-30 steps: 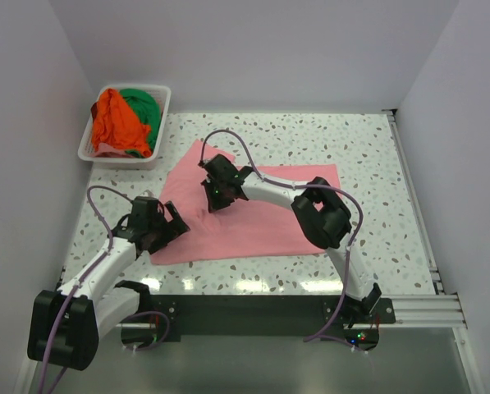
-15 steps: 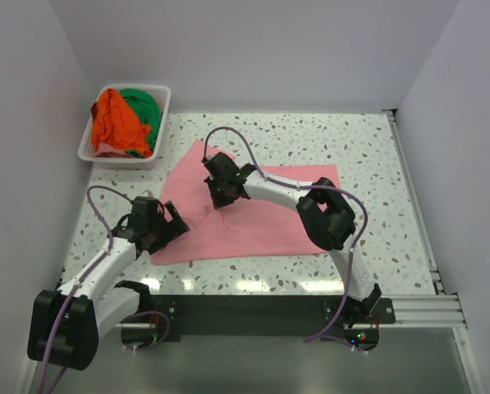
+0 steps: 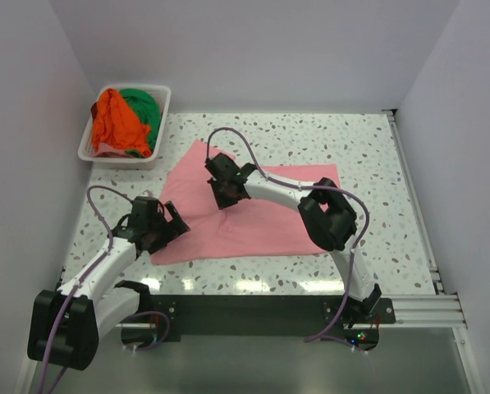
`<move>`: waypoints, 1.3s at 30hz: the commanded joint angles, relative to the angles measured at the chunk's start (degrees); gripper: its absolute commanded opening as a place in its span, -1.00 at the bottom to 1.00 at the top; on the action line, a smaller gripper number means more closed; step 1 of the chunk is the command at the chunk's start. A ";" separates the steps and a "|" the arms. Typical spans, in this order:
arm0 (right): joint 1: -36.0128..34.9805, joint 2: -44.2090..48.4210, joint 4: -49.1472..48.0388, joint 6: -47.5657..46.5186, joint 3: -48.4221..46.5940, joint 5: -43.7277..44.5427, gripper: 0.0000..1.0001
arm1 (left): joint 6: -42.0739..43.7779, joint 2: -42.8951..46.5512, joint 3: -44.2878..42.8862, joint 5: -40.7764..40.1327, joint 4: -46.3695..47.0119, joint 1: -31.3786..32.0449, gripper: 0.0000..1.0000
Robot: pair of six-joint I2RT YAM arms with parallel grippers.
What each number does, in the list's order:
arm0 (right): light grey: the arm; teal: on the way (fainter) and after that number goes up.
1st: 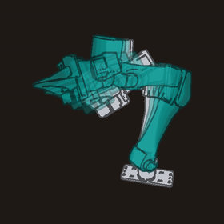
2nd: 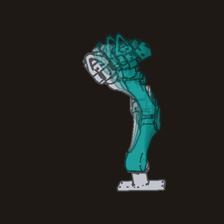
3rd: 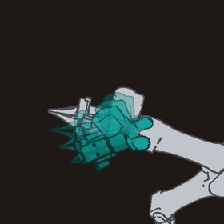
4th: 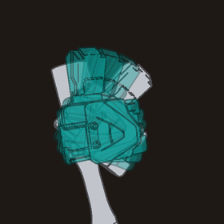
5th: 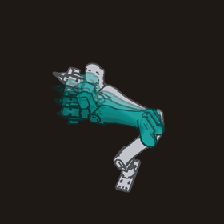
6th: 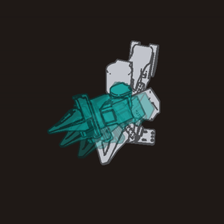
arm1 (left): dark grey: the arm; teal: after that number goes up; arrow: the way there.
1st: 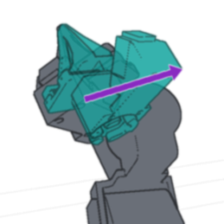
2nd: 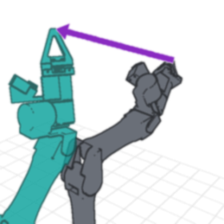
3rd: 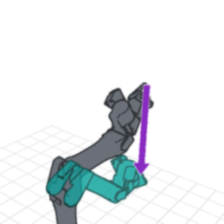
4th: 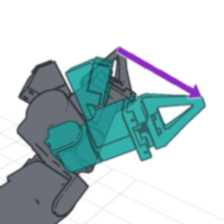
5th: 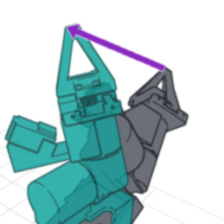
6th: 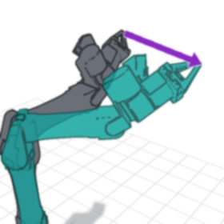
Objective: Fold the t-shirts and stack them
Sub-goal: Fold the tshirt
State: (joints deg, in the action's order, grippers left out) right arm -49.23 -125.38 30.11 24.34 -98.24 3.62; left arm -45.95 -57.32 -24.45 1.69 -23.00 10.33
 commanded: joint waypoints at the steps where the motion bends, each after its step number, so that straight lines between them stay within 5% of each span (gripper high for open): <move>1: -0.34 4.09 0.92 0.18 0.32 2.62 -1.00 | 0.25 -0.34 0.98 -0.64 -0.38 0.22 1.00; 4: -0.34 4.44 0.04 0.18 1.12 2.80 -0.88 | 0.60 -0.42 0.89 -0.20 -0.02 0.22 1.00; 9: -0.34 4.53 -0.31 -0.87 -0.46 1.92 0.08 | 0.78 -0.60 0.45 -0.02 0.06 0.22 1.00; 16: -0.34 9.80 0.13 -2.72 -0.91 5.69 0.55 | 1.13 0.28 -2.70 0.50 -1.16 0.22 1.00; 17: -0.34 10.76 0.13 -2.72 0.14 6.31 0.97 | 1.13 0.45 -3.23 0.68 -1.43 0.22 1.00; 26: 3.52 30.00 -3.12 4.74 22.08 9.92 0.97 | 1.13 -0.07 -10.00 4.37 1.72 1.01 1.00; 39: 14.34 55.85 0.65 10.02 50.33 10.62 0.97 | 1.21 -18.78 -19.49 1.83 10.61 7.69 1.00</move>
State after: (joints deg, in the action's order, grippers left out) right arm -35.48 -73.47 30.09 32.05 -49.43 12.38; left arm -45.45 -74.06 -40.27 5.63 -16.43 17.89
